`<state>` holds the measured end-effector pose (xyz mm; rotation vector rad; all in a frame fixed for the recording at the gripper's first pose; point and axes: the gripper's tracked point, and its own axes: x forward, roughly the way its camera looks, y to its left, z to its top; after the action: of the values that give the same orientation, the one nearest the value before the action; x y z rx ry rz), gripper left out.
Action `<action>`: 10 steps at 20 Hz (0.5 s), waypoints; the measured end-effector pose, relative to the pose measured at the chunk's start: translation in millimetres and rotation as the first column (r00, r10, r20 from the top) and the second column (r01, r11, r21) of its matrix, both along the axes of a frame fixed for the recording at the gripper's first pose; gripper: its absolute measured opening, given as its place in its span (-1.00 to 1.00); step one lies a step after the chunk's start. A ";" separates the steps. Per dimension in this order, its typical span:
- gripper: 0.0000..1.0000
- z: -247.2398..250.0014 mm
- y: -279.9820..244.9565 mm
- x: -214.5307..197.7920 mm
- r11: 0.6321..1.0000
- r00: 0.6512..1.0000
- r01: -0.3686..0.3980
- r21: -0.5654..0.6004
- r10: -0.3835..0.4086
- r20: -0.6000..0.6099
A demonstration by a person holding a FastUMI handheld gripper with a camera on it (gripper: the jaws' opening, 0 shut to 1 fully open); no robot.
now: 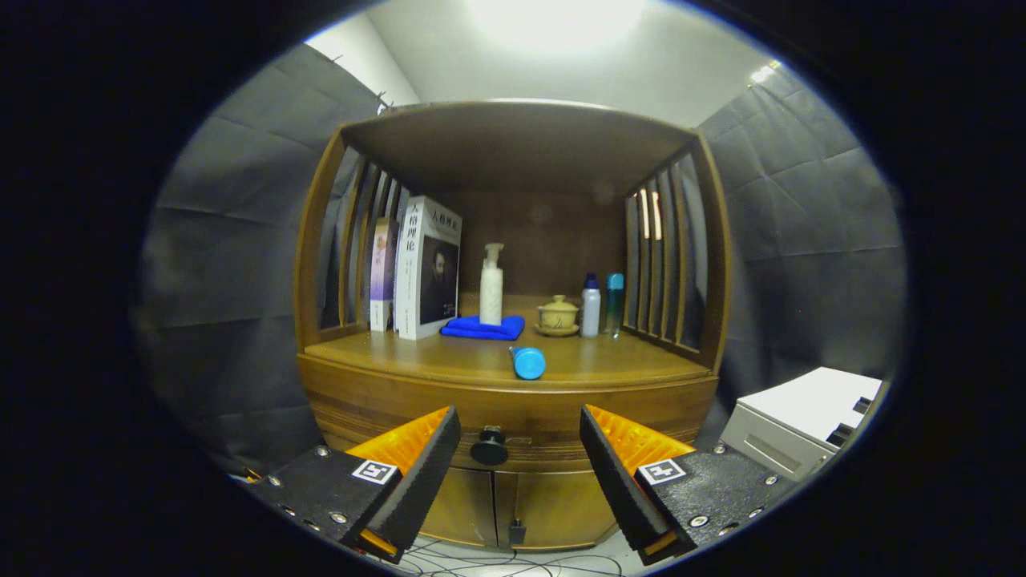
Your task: Pull open the drawer, take out the items inside it, and place them on the countertop above the cabinet.
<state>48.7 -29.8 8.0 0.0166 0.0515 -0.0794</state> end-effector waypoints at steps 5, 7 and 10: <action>0.88 22.8 -9.6 -41.8 1.000 0.998 0.003 0.004 -0.004 0.069; 0.89 18.6 -10.5 -55.6 1.000 0.998 0.009 0.004 -0.009 0.063; 0.89 9.8 -3.0 -67.1 1.000 0.999 0.003 0.016 -0.003 0.050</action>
<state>-18.4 -32.8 17.8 0.0343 0.0023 -0.0815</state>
